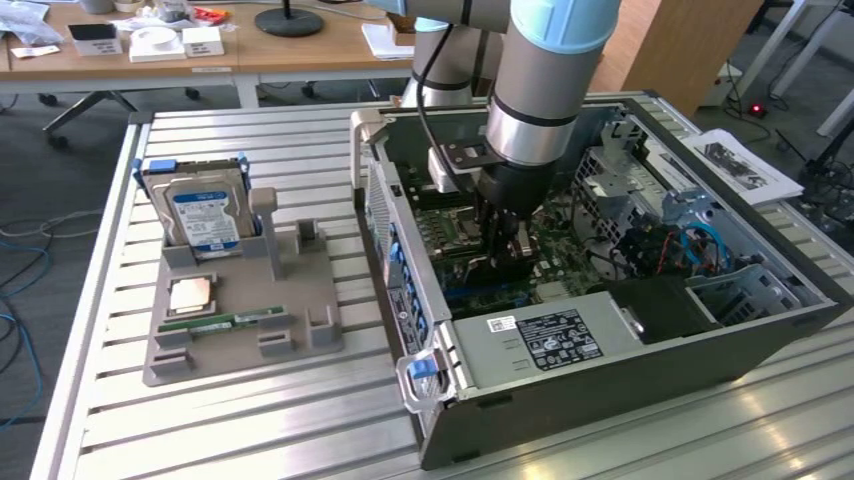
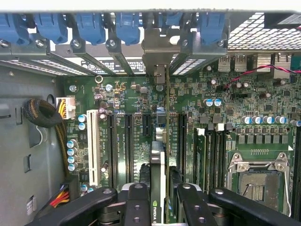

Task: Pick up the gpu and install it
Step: 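Insert the gpu into the slot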

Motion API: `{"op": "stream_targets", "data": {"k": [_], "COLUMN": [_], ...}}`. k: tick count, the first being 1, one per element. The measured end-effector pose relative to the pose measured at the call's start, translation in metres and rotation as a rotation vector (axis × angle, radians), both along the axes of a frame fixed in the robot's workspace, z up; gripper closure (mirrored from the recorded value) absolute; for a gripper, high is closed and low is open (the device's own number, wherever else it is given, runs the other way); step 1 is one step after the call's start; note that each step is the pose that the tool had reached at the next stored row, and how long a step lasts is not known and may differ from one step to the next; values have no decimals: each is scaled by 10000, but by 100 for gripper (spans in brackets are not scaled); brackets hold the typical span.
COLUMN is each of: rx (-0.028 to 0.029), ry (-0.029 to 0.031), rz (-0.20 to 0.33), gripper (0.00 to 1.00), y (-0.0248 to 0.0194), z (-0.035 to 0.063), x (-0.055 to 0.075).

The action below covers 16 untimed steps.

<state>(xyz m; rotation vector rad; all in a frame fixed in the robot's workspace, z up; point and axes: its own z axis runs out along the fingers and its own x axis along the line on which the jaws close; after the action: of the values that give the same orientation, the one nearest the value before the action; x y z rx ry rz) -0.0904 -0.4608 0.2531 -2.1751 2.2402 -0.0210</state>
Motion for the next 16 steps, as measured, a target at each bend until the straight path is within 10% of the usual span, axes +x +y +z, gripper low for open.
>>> {"op": "stream_targets", "data": {"k": [16], "rx": [-13], "ry": [-1], "rz": [0], "gripper": [73], "y": [21], "z": [0], "x": [0]}}
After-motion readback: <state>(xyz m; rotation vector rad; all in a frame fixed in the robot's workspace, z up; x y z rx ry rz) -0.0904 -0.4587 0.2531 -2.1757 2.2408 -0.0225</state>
